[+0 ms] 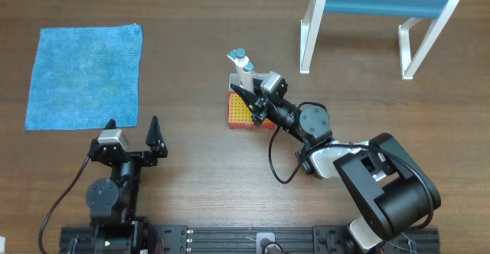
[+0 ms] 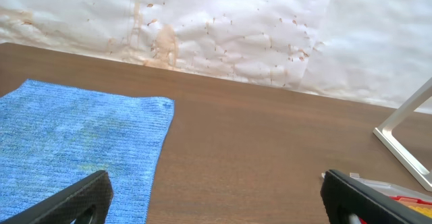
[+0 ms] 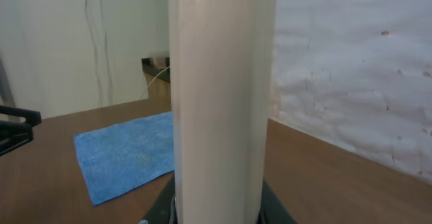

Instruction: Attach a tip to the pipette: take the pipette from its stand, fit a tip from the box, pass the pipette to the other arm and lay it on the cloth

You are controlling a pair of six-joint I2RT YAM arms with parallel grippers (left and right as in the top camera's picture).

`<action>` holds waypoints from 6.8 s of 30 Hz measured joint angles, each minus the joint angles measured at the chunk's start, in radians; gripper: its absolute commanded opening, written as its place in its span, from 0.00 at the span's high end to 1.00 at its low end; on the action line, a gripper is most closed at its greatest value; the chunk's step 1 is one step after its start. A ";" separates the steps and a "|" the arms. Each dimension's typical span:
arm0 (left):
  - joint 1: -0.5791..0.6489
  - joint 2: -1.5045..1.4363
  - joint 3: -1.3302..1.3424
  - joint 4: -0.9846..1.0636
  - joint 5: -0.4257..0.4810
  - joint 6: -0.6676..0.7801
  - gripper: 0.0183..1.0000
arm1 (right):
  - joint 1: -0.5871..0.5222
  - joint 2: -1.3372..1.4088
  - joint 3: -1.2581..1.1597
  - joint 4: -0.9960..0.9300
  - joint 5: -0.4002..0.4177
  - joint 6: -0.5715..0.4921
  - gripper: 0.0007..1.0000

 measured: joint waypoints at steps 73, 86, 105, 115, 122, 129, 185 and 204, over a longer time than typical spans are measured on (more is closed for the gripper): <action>0.000 0.000 0.000 0.000 0.000 0.000 0.00 | -0.008 0.193 0.112 -0.016 -0.004 0.001 0.92; 0.000 0.000 0.000 0.000 0.000 0.000 0.00 | -0.008 0.227 0.127 0.004 -0.004 0.004 0.92; 0.000 0.000 0.000 0.000 0.000 0.000 0.00 | -0.008 0.233 0.096 0.052 -0.003 0.004 0.92; 0.000 0.000 0.000 0.000 0.000 0.000 0.00 | -0.008 0.221 0.063 0.066 -0.003 0.004 0.92; 0.000 0.000 0.000 0.000 0.000 0.000 0.00 | -0.008 0.219 0.053 0.070 0.000 0.003 0.92; 0.000 0.000 0.000 0.000 0.000 0.000 0.00 | -0.008 0.220 0.053 0.071 0.001 0.003 0.92; 0.000 0.000 0.000 0.000 0.000 0.000 0.00 | 0.004 -0.430 0.598 -2.096 -0.127 0.123 0.92; -0.005 0.000 -0.002 0.081 0.413 -0.581 0.00 | 0.004 -0.430 0.598 -2.105 -0.134 0.441 0.92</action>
